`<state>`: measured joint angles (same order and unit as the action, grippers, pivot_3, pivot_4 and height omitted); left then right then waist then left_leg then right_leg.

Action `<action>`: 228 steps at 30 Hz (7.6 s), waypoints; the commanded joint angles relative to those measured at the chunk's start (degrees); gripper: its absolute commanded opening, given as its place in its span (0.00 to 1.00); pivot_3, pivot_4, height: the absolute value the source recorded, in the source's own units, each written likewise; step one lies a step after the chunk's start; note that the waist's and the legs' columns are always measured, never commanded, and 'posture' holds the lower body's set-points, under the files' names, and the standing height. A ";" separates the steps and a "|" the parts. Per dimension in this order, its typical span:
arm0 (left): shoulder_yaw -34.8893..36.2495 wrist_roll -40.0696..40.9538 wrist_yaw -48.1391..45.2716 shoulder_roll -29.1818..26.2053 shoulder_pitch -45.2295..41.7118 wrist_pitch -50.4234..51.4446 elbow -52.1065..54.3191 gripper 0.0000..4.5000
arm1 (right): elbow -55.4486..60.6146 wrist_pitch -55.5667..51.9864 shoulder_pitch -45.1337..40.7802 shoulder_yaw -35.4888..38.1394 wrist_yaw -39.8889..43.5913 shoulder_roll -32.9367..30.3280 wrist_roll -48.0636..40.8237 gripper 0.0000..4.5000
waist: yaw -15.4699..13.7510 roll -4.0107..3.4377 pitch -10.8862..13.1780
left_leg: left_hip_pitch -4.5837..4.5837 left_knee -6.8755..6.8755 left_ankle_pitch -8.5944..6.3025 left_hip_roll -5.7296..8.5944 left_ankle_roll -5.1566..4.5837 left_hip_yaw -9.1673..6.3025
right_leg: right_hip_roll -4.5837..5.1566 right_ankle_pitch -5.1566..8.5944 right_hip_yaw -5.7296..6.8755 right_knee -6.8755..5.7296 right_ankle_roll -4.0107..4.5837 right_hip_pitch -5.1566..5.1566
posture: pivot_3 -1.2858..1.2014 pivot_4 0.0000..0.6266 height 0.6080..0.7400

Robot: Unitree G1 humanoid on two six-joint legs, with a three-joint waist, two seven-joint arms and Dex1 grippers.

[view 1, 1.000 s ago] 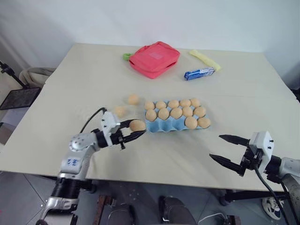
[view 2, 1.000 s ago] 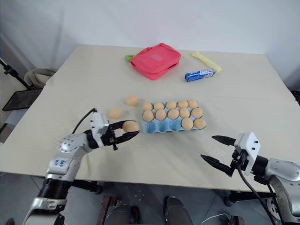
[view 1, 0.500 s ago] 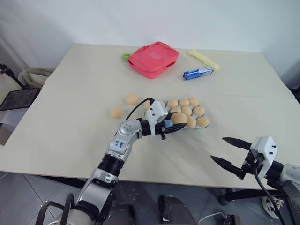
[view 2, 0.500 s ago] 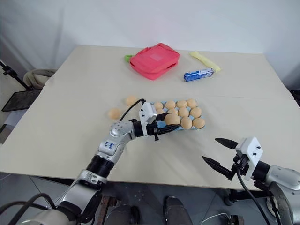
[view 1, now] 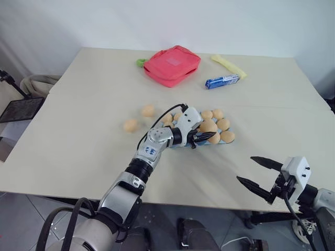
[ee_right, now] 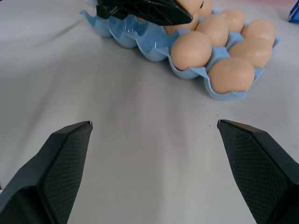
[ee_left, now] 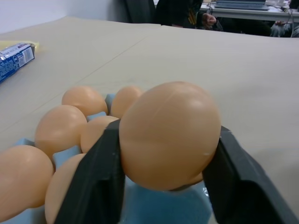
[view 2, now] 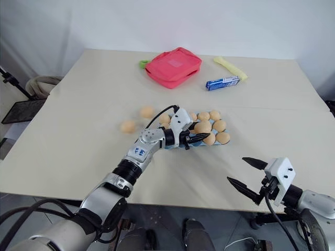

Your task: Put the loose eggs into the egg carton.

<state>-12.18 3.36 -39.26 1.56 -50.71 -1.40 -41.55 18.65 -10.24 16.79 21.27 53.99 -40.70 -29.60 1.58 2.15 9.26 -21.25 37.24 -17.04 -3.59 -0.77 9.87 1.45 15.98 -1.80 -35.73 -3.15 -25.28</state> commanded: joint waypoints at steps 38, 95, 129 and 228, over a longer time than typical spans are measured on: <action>22.39 17.05 -11.84 -31.29 38.74 3.53 41.73 1.00 | -6.53 3.12 -10.06 -1.18 5.60 -0.98 0.29 1.00 | -0.02 -0.13 -0.01 | 0.19 0.14 0.16 -0.02 0.17 0.10 | 0.23 0.04 0.04 -0.12 0.41 0.18 | 0.52 0.24 1.00; 18.31 5.76 -0.67 -24.61 7.62 -5.65 -10.00 0.95 | -2.93 1.22 -7.95 -0.96 2.25 -1.36 -0.59 1.00 | 0.02 -0.04 0.01 | 0.03 -0.01 0.11 -0.10 0.12 0.15 | 0.08 -0.07 0.13 -0.15 0.20 -0.10 | 0.52 0.24 1.00; 16.68 11.06 -12.46 -21.90 8.27 0.63 7.76 0.38 | -5.76 3.76 -8.38 -1.93 1.68 0.44 1.60 1.00 | -0.04 -0.04 0.01 | 0.01 0.07 0.13 -0.08 0.13 0.16 | 0.07 -0.08 0.12 -0.22 0.19 -0.10 | 0.52 0.24 1.00; 17.11 1.75 10.70 -17.28 -8.55 -5.00 -21.58 0.99 | -2.64 2.49 -5.65 0.68 0.97 0.33 0.62 1.00 | 0.01 0.04 0.06 | 0.00 0.09 0.10 -0.07 0.16 0.18 | 0.02 -0.10 0.08 -0.14 0.08 -0.09 | 0.52 0.24 1.00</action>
<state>5.27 5.96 -29.33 -15.82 -57.10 -5.14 -62.57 13.66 -7.81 10.89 19.85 55.59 -40.37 -27.92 1.59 2.19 9.32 -21.25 37.34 -16.95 -3.65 -0.63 10.05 1.47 15.88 -1.73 -35.87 -3.08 -25.38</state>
